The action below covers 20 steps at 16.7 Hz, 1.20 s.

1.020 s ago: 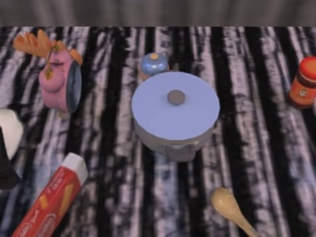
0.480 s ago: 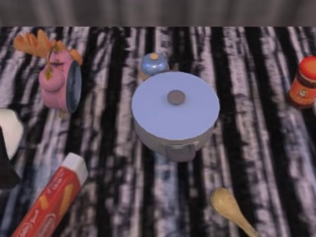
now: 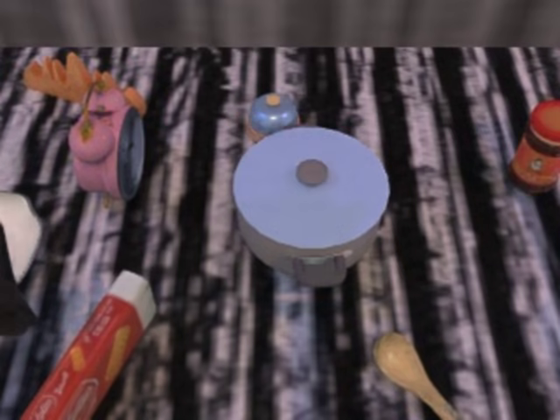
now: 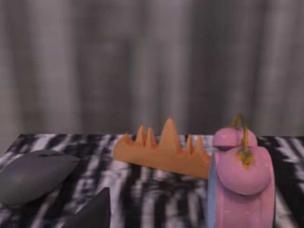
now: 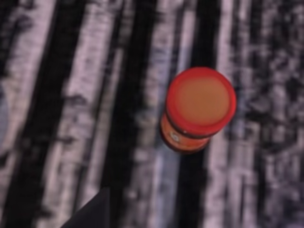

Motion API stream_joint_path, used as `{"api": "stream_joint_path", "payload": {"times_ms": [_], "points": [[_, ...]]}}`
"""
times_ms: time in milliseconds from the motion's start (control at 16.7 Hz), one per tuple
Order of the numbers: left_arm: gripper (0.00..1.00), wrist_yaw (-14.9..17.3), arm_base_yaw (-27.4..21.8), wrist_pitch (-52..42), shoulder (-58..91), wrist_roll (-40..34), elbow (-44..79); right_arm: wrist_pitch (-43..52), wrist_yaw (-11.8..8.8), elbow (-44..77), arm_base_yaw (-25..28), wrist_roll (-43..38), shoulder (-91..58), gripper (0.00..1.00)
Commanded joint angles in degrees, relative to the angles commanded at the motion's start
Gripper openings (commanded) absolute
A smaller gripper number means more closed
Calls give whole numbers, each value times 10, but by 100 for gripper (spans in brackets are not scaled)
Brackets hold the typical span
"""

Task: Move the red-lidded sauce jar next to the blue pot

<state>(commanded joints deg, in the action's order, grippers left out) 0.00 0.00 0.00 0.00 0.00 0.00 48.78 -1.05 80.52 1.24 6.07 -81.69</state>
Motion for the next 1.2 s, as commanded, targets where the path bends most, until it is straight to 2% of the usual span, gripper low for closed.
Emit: {"api": "stream_joint_path", "payload": {"times_ms": [360, 660, 900, 1200], "points": [[100, 0, 0, 0, 0, 0, 0, 202, 6, 327, -1, 32, -338, 100], [100, 0, 0, 0, 0, 0, 0, 325, 13, 536, -5, 52, -552, 100], [100, 0, 0, 0, 0, 0, 0, 377, 17, 628, -7, 61, -646, 100], [100, 0, 0, 0, 0, 0, 0, 382, 18, 640, -8, 62, -658, 100]]}}
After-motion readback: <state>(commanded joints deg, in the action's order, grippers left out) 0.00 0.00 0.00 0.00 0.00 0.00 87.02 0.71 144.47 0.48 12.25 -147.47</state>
